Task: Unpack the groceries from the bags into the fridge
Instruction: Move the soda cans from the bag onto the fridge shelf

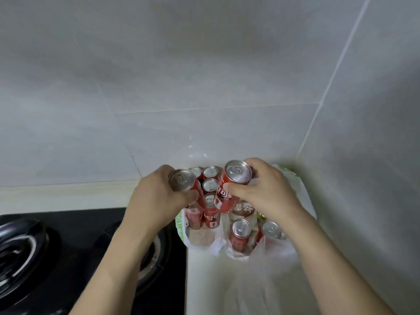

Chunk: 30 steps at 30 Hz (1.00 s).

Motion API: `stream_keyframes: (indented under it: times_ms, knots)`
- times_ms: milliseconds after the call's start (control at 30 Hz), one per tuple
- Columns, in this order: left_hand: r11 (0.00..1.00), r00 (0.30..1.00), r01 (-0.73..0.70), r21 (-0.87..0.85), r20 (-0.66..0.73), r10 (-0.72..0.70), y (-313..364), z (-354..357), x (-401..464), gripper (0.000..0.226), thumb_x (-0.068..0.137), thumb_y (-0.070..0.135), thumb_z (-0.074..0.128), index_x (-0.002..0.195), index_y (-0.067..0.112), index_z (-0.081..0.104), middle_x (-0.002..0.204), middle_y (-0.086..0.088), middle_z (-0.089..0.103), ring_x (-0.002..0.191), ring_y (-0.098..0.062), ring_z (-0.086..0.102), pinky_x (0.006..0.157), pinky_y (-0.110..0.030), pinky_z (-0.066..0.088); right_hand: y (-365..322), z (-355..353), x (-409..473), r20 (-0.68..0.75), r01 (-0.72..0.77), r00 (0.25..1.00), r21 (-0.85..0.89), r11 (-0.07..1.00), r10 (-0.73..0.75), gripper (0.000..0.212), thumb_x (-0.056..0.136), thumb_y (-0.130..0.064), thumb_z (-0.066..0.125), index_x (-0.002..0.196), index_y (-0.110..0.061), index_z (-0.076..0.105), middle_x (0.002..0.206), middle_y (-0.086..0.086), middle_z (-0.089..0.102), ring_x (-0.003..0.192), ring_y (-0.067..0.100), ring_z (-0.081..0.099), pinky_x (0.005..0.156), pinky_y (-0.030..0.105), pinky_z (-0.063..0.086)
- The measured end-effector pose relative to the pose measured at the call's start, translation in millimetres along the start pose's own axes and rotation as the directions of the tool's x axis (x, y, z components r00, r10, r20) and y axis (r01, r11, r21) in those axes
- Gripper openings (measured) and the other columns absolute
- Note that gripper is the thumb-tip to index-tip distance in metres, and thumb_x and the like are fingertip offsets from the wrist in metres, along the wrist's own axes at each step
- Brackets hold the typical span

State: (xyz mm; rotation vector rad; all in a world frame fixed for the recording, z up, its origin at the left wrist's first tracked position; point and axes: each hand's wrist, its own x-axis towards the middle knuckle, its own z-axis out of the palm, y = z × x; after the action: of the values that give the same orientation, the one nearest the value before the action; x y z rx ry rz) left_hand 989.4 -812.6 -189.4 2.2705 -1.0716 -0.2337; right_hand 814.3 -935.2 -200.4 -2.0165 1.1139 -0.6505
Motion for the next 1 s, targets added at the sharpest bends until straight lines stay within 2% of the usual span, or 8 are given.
stream_keyframes:
  times_ms: [100,167,233,367,533,633,767,1000]
  knots:
    - [0.961,0.996,-0.081,-0.264,-0.060,0.067,17.0,-21.3,-10.1,0.035,0.066,0.039,0.083,0.092,0.030,0.061,0.079,0.012,0.066,0.070,0.000,0.061,0.057,-0.020,0.044,-15.8,-20.1,-8.6,-0.085,0.034,0.996,0.318,0.947,-0.008,0.046,0.058,-0.049,0.082,0.096,-0.032,0.064,0.093,-0.013,0.072,0.086,0.002,0.067,0.082,0.033,0.055]
    - [0.875,0.990,-0.137,-0.465,-0.100,0.102,28.1,-27.9,-17.8,0.032,0.071,0.031,0.083,0.094,0.027,0.061,0.080,0.010,0.068,0.066,0.003,0.060,0.055,-0.011,0.042,-24.4,-27.9,-12.8,-0.146,0.060,0.989,0.469,0.881,0.010,0.048,0.056,-0.049,0.081,0.098,-0.031,0.064,0.097,-0.008,0.073,0.090,0.010,0.070,0.088,0.044,0.056]
    - [0.764,0.983,-0.181,-0.620,-0.144,0.116,37.6,-31.3,-25.5,0.033,0.073,0.030,0.083,0.096,0.024,0.061,0.083,0.010,0.069,0.070,0.001,0.062,0.058,-0.012,0.044,-33.3,-33.2,-17.6,-0.200,0.091,0.979,0.557,0.825,0.027,0.046,0.060,-0.047,0.081,0.098,-0.030,0.063,0.098,-0.006,0.073,0.090,0.013,0.071,0.088,0.047,0.056]
    - [0.618,0.968,-0.251,-0.745,-0.205,0.146,55.0,-36.8,-39.2,0.043,0.068,0.042,0.075,0.101,0.021,0.058,0.089,0.010,0.070,0.079,-0.004,0.066,0.065,-0.018,0.050,-47.9,-35.8,-29.4,-0.271,0.143,0.961,0.638,0.756,0.046,0.030,0.077,-0.035,0.077,0.101,-0.032,0.061,0.095,-0.006,0.072,0.087,0.015,0.071,0.085,0.044,0.057]
    - [0.521,0.964,-0.262,-0.812,-0.249,0.097,60.7,-42.2,-52.8,0.026,0.080,0.034,0.068,0.102,0.026,0.058,0.097,-0.002,0.072,0.089,-0.024,0.071,0.073,-0.035,0.059,-62.3,-32.6,-43.9,-0.374,0.230,0.927,0.617,0.752,0.023,0.023,0.084,-0.026,0.071,0.103,-0.031,0.059,0.089,-0.008,0.070,0.079,0.010,0.069,0.074,0.031,0.055]
    - [0.541,0.959,-0.257,-0.801,-0.283,0.037,58.1,-45.7,-58.4,0.026,0.079,0.034,0.069,0.101,0.027,0.057,0.092,-0.002,0.072,0.084,-0.022,0.072,0.073,-0.039,0.059,-69.8,-30.9,-50.9,-0.412,0.253,0.911,0.575,0.778,0.009,0.032,0.080,-0.036,0.075,0.107,-0.028,0.060,0.093,-0.009,0.069,0.080,0.007,0.068,0.072,0.026,0.054]
    - [0.623,0.951,-0.240,-0.744,-0.308,-0.001,56.3,-46.5,-66.6,0.025,0.081,0.028,0.075,0.100,0.028,0.058,0.081,0.009,0.070,0.068,-0.006,0.067,0.063,-0.022,0.054,-78.3,-26.9,-58.7,-0.417,0.254,0.909,0.566,0.784,0.006,0.030,0.077,-0.043,0.076,0.100,-0.031,0.061,0.093,-0.009,0.069,0.083,0.009,0.068,0.076,0.028,0.056]
    - [0.701,0.941,-0.252,-0.667,-0.338,0.017,49.5,-57.4,-80.2,0.028,0.079,0.032,0.077,0.099,0.031,0.058,0.083,0.023,0.068,0.072,0.003,0.066,0.060,-0.008,0.048,-88.9,-18.5,-70.3,-0.403,0.288,0.913,0.550,0.784,-0.052,0.021,0.079,-0.042,0.075,0.093,-0.037,0.059,0.092,-0.014,0.067,0.085,0.007,0.067,0.073,0.023,0.055]
